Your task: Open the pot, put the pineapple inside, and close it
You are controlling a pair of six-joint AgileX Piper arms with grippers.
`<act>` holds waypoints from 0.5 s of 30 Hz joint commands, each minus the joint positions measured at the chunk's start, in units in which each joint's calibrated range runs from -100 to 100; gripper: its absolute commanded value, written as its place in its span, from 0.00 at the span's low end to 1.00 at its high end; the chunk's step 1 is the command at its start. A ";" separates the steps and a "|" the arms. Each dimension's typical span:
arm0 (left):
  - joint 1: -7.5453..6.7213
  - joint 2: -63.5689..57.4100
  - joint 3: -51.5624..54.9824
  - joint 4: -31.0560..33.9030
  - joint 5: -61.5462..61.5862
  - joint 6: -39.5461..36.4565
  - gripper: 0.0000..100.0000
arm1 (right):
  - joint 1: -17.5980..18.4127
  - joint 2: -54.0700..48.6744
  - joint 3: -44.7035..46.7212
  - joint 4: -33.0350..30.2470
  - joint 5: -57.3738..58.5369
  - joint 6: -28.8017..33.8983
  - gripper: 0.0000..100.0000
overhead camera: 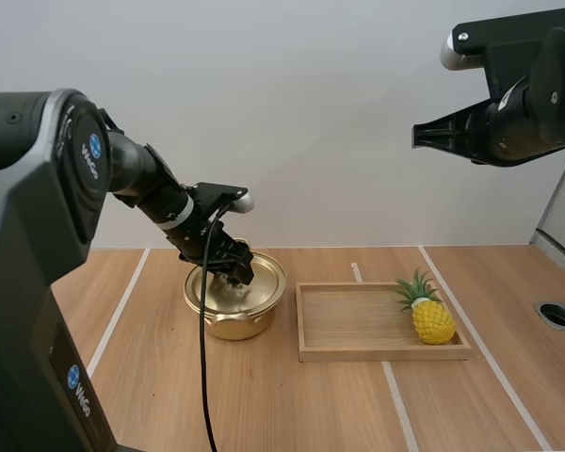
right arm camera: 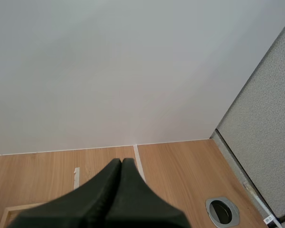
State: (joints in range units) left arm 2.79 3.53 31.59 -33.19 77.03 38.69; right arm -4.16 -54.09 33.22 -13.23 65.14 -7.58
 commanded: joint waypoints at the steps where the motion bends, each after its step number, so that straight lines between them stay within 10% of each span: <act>1: -0.20 0.35 0.21 -0.87 1.74 0.16 0.75 | -0.30 -0.29 -0.61 0.00 0.09 -0.38 0.00; 4: -0.20 0.35 0.21 -0.87 3.32 0.16 0.06 | -0.30 -0.29 -0.61 0.00 0.09 -0.49 0.00; 5: -0.20 0.23 0.21 -0.96 3.31 0.31 0.01 | -0.30 -0.29 -0.61 0.00 0.09 -0.49 0.00; 15: -0.20 -0.47 -0.04 -2.10 2.97 -0.13 0.00 | -0.30 -0.29 -0.61 0.00 0.25 -0.48 0.00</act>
State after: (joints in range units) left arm 2.79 3.68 31.59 -33.92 78.79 38.94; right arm -4.16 -54.09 33.22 -13.23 65.14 -7.61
